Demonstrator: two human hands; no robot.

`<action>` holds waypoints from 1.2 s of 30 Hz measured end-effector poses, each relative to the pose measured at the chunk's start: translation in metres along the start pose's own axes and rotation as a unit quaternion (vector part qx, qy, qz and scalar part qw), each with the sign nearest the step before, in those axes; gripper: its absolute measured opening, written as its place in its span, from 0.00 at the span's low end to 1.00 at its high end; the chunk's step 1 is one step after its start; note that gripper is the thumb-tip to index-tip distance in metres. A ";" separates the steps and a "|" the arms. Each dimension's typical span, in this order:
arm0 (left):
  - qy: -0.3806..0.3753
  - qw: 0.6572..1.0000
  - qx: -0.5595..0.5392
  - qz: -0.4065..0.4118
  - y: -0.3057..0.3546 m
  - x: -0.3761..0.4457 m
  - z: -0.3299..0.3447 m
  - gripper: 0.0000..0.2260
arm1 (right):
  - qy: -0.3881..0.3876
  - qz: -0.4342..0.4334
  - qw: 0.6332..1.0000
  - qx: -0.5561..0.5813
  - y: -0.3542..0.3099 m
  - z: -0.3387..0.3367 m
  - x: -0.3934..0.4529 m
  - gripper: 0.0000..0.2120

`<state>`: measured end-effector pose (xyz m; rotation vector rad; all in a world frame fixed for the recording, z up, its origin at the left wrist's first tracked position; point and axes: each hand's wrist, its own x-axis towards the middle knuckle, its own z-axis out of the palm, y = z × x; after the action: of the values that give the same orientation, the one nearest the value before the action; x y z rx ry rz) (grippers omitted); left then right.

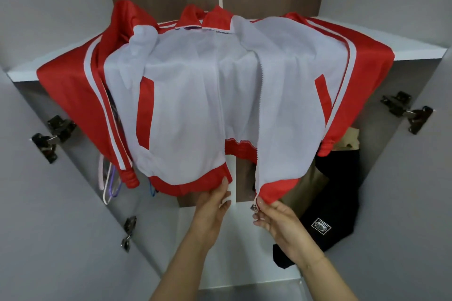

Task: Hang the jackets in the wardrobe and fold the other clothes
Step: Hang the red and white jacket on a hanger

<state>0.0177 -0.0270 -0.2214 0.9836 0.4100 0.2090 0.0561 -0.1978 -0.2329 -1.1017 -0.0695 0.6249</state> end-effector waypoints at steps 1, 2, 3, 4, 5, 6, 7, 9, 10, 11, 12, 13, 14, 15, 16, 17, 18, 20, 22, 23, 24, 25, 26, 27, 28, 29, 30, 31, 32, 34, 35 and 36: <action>-0.011 1.000 0.012 0.003 0.003 -0.002 0.003 0.17 | 0.005 -0.013 1.000 -0.001 0.000 0.001 -0.004 0.11; -0.027 0.999 0.028 0.008 0.006 -0.005 0.007 0.19 | 0.008 -0.025 1.000 0.000 0.000 0.002 -0.009 0.11; -0.041 0.998 0.046 0.019 0.010 -0.008 0.011 0.18 | 0.011 -0.035 0.999 -0.001 -0.002 0.003 -0.015 0.11; -0.047 0.997 0.060 0.033 0.013 -0.012 0.015 0.15 | 0.012 -0.043 0.999 -0.005 -0.004 0.005 -0.021 0.11; -0.044 0.996 0.066 0.048 0.015 -0.016 0.018 0.12 | 0.014 -0.049 0.999 -0.011 -0.006 0.008 -0.028 0.10; -0.037 0.995 0.067 0.061 0.017 -0.022 0.018 0.10 | 0.017 -0.054 0.998 -0.017 -0.008 0.011 -0.034 0.09; -0.028 0.995 0.068 0.069 0.018 -0.028 0.018 0.10 | 0.021 -0.058 0.998 -0.018 -0.010 0.015 -0.041 0.09; -0.029 0.995 0.067 0.072 0.018 -0.044 0.015 0.12 | 0.027 -0.067 0.997 0.003 -0.011 0.025 -0.055 0.08; -0.046 0.995 0.059 0.069 0.018 -0.053 0.014 0.13 | 0.027 -0.075 0.997 0.023 -0.011 0.032 -0.061 0.07; -0.070 0.994 0.048 0.064 0.018 -0.062 0.015 0.13 | 0.024 -0.084 0.995 0.044 -0.011 0.038 -0.067 0.07; -0.093 0.993 0.041 0.060 0.017 -0.070 0.017 0.13 | 0.022 -0.095 0.993 0.064 -0.011 0.044 -0.073 0.07; -0.110 0.992 0.034 0.057 0.017 -0.078 0.019 0.14 | 0.022 -0.107 0.991 0.083 -0.010 0.050 -0.078 0.08; -0.119 0.991 0.022 0.054 0.017 -0.086 0.021 0.15 | 0.024 -0.119 0.988 0.099 -0.010 0.055 -0.082 0.09; -0.121 0.991 0.004 0.052 0.018 -0.092 0.023 0.16 | 0.029 -0.130 0.985 0.110 -0.011 0.060 -0.087 0.11; -0.119 0.991 -0.016 0.051 0.019 -0.097 0.024 0.16 | 0.037 -0.143 0.983 0.110 -0.011 0.064 -0.091 0.12; -0.114 0.992 -0.031 0.053 0.019 -0.102 0.026 0.18 | 0.046 -0.155 0.982 0.101 -0.012 0.067 -0.095 0.12; -0.108 0.992 -0.042 0.057 0.020 -0.105 0.028 0.19 | 0.056 -0.167 0.980 0.089 -0.012 0.071 -0.099 0.13; -0.098 0.991 -0.056 0.065 0.020 -0.112 0.031 0.21 | 0.073 -0.186 0.977 0.069 -0.011 0.077 -0.106 0.13; -0.087 0.992 -0.064 0.065 0.019 -0.116 0.035 0.22 | 0.089 -0.205 0.973 0.059 -0.010 0.082 -0.111 0.12; -0.084 0.992 -0.065 0.067 0.018 -0.117 0.036 0.22 | 0.097 -0.215 0.970 0.054 -0.010 0.084 -0.114 0.11; -0.083 0.992 -0.065 0.071 0.017 -0.119 0.037 0.22 | 0.106 -0.226 0.967 0.049 -0.009 0.087 -0.116 0.11; -0.084 0.992 -0.065 0.074 0.017 -0.120 0.038 0.23 | 0.116 -0.237 0.964 0.044 -0.009 0.089 -0.118 0.10; -0.086 0.991 -0.068 0.076 0.017 -0.122 0.039 0.23 | 0.128 -0.246 0.960 0.037 -0.008 0.090 -0.119 0.10; -0.089 0.990 -0.074 0.077 0.017 -0.123 0.040 0.22 | 0.141 -0.255 0.956 0.029 -0.008 0.092 -0.120 0.08; -0.091 0.990 -0.082 0.077 0.017 -0.125 0.040 0.22 | 0.154 -0.261 0.953 0.021 -0.007 0.093 -0.121 0.07; -0.089 0.989 -0.088 0.075 0.017 -0.125 0.040 0.21 | 0.167 -0.266 0.949 0.013 -0.007 0.094 -0.121 0.06; -0.085 0.989 -0.093 0.072 0.017 -0.126 0.040 0.21 | 0.177 -0.269 0.947 0.006 -0.006 0.094 -0.121 0.05; -0.080 0.990 -0.096 0.070 0.018 -0.126 0.039 0.21 | 0.185 -0.271 0.945 0.002 -0.006 0.095 -0.121 0.05; -0.077 0.990 -0.097 0.068 0.018 -0.127 0.039 0.21 | 0.190 -0.272 0.943 -0.001 -0.006 0.096 -0.121 0.05; -0.078 0.990 -0.093 0.065 0.019 -0.128 0.040 0.21 | 0.191 -0.276 0.942 -0.005 -0.007 0.098 -0.121 0.05; -0.082 0.991 -0.090 0.062 0.019 -0.129 0.041 0.21 | 0.191 -0.280 0.941 -0.003 -0.007 0.099 -0.121 0.05; -0.087 0.991 -0.087 0.059 0.018 -0.130 0.042 0.20 | 0.191 -0.285 0.939 0.003 -0.007 0.100 -0.121 0.05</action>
<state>-0.0814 -0.0946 -0.1544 0.8475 0.1721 0.2589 -0.0762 -0.1799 -0.1505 -1.1119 -0.0484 -0.1135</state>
